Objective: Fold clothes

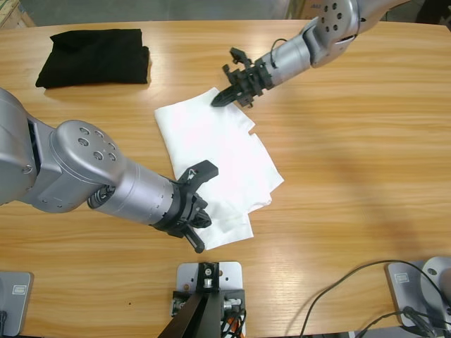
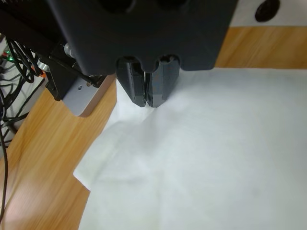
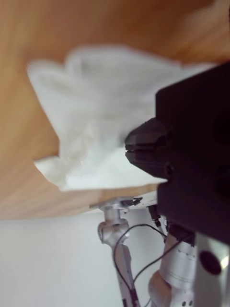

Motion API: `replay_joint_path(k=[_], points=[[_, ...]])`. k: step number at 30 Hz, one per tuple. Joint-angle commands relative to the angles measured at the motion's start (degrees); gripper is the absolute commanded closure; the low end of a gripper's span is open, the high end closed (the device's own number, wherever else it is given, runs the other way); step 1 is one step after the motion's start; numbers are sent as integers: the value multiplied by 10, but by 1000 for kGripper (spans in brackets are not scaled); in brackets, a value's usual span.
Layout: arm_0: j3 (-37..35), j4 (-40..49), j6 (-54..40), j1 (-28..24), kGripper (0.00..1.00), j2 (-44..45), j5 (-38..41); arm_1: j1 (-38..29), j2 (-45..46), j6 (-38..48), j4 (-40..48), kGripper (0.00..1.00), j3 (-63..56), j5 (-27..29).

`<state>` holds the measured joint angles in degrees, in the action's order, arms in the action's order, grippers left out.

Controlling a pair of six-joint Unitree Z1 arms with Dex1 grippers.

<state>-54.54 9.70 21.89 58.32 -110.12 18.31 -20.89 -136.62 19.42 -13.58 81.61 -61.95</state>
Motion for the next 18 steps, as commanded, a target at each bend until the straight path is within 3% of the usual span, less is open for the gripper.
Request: replay_joint_path(k=[1, 6, 10, 14, 18], points=[[18, -8, 10, 3, 1000, -26, 11, 20, -30, -8, -46, 1000, 30, 60], [19, -8, 10, 3, 1000, -9, 11, 22, 2, -22, -55, 1000, 32, 114], [5, 22, 9, -1, 1000, 80, -1, 32, 118, -51, -56, 1000, 30, 141], [-40, 94, 9, -6, 1000, 172, -31, 29, 209, -51, -71, 1000, 20, 127], [-28, 104, 12, -6, 1000, 157, -56, 0, 197, -54, -72, 1000, -14, 64]])
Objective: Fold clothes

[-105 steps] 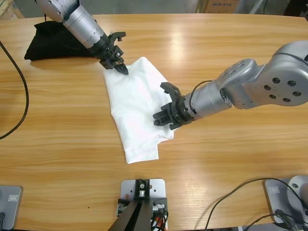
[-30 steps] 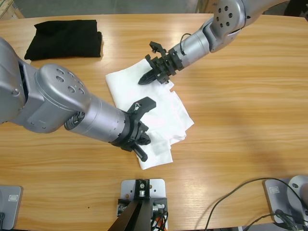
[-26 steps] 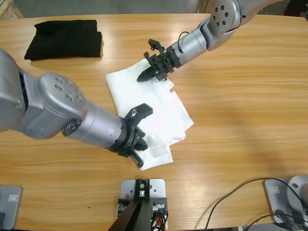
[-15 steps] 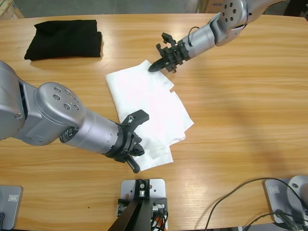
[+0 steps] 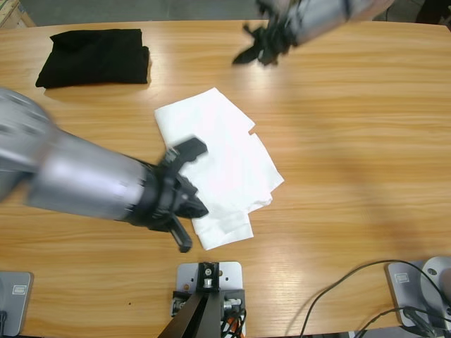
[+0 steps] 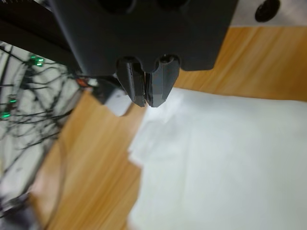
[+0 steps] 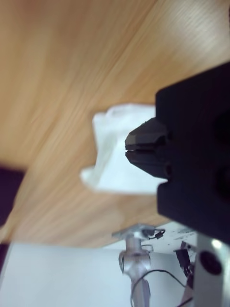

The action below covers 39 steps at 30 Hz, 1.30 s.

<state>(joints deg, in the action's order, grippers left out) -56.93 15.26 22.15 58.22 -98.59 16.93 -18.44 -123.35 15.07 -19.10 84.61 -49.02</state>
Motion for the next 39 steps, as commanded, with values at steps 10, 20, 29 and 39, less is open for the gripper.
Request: replay_joint_path(k=[10, 20, 29, 39], points=[[-20, -38, 9, -9, 1000, -110, -36, -76, -56, -17, -16, 1000, -42, -82], [-31, -53, 10, -13, 1000, -155, -11, -100, -116, -1, -67, 1000, 1, 43], [-28, -53, 12, -13, 1000, -166, -3, -101, -130, 29, -74, 1000, 51, 136], [-18, -53, 12, -16, 1000, -142, 5, -85, -127, 48, -71, 1000, 77, 158]])
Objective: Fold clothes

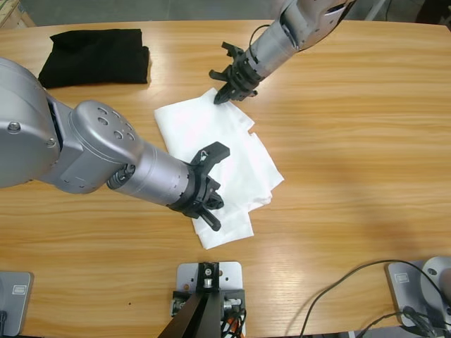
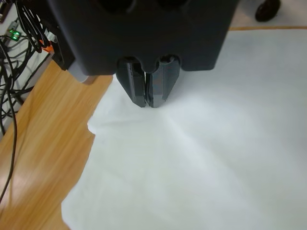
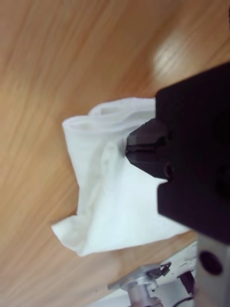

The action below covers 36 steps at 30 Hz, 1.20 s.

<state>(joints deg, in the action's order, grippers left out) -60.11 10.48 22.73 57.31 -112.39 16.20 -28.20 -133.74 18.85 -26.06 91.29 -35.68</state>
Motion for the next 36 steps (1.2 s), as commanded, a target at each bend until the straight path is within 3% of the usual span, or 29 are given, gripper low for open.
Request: replay_joint_path(k=[1, 5, 6, 7, 8, 9, 10, 11, 12, 15, 18, 21, 25, 31, 36], points=[[19, -5, 5, -8, 1000, 11, 13, 24, -11, 8, 1, 1000, 8, 31], [42, 20, 5, -13, 1000, 110, 11, 76, 76, -15, -2, 1000, 5, 59], [43, 34, 5, -16, 1000, 136, 5, 84, 100, -24, -11, 819, 5, 69], [41, 51, 5, -21, 901, 161, -6, 89, 124, -36, -25, 351, 6, 84], [38, 68, 4, -28, 646, 185, -18, 91, 148, -55, -40, 63, 6, 101], [32, 87, 3, -36, 601, 206, -33, 91, 172, -69, -60, 1, 6, 122], [27, 95, -1, -44, 382, 221, -38, 91, 197, -77, -79, 0, 5, 137], [22, 99, -6, -52, 75, 230, -38, 91, 222, -88, -98, 0, 1, 140], [19, 106, -10, -64, 11, 234, -38, 87, 246, -103, -126, 0, -5, 142], [5, 146, -30, -100, 3, 221, -35, 72, 316, -175, -253, 0, -9, 141], [-57, 216, -121, -116, 0, 179, -31, 72, 400, -210, -324, 0, -55, 160], [-155, 316, -255, -116, 0, 103, -31, 72, 481, -209, -334, 0, -132, 221], [-228, 363, -442, -116, 0, 21, -46, 71, 578, -190, -303, 0, -227, 232], [-274, 382, -485, -116, 0, -61, -148, 71, 679, -158, -299, 0, -305, 228], [-342, 388, -495, -116, 0, -113, -161, 70, 681, -158, -316, 0, -306, 230]])
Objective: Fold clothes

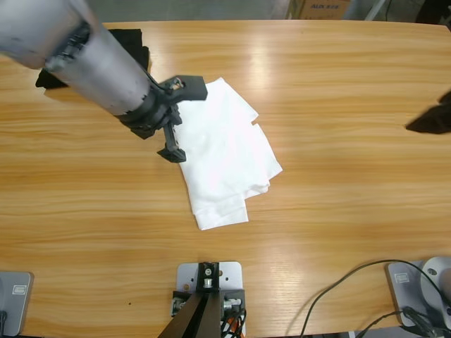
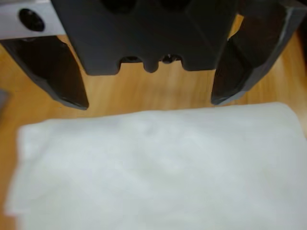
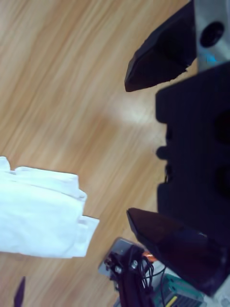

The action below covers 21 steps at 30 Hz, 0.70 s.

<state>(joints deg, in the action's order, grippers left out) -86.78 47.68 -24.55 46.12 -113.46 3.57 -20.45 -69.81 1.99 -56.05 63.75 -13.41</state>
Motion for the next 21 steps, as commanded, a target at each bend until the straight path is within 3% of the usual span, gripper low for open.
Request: replay_joint_path(k=[1, 11, 21], points=[[-93, 23, -23, -4, 0, -115, -35, -8, 38, 11, -16, 0, -31, 8], [-329, 176, -47, 1, 41, -253, -25, -8, 20, 7, 9, 0, -53, 12], [-346, 249, -35, 16, 41, -290, 48, -8, 9, 8, 39, 0, -73, 23]])
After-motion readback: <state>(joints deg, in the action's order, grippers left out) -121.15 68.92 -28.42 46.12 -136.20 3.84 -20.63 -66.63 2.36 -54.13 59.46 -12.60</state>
